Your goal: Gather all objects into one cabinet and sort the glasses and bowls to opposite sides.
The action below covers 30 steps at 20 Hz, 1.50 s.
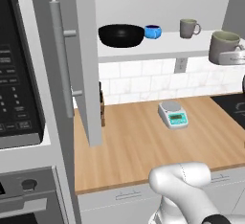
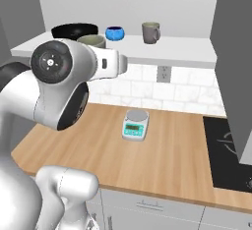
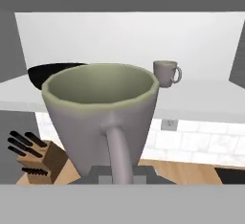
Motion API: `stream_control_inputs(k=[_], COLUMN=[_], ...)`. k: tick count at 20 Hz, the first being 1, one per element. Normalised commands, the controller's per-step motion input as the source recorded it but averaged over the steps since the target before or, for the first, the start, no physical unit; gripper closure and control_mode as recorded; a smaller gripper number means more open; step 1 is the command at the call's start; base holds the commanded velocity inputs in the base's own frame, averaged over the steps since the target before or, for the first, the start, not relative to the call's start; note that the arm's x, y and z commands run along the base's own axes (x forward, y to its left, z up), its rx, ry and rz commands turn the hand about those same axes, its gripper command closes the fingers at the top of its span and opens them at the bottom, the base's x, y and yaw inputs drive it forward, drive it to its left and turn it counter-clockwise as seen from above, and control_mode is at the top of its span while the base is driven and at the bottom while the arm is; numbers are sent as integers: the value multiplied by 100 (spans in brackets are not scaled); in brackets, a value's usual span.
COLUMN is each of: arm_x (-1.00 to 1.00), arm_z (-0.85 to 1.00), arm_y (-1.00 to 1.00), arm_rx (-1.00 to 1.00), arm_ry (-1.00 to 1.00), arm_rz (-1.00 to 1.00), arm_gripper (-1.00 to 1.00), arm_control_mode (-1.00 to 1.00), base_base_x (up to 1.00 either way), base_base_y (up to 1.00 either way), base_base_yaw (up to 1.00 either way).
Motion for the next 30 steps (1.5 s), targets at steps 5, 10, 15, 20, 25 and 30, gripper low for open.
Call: stream_control_inputs(k=[5,10,15,20,25,30], arm_x=[27,78,79,66,66,61], arm_z=[0,0,-13,-29,-21,-2], arm_y=[0,0,0,-3,-15,-6], arm_rx=[4,5,0,0,0,0], arm_ry=[0,0,0,-2,-5,-2], arm_rz=[-2,-17,-15,-5,0,0], arm_gripper=[100,100,100,100,100,100], arm_control_mode=[-100,-100,-100,-100,-100,-100], base_base_x=[0,0,0,0,0,0], base_base_y=[0,0,0,0,0,0], base_base_yaw=[0,0,0,0,0,0])
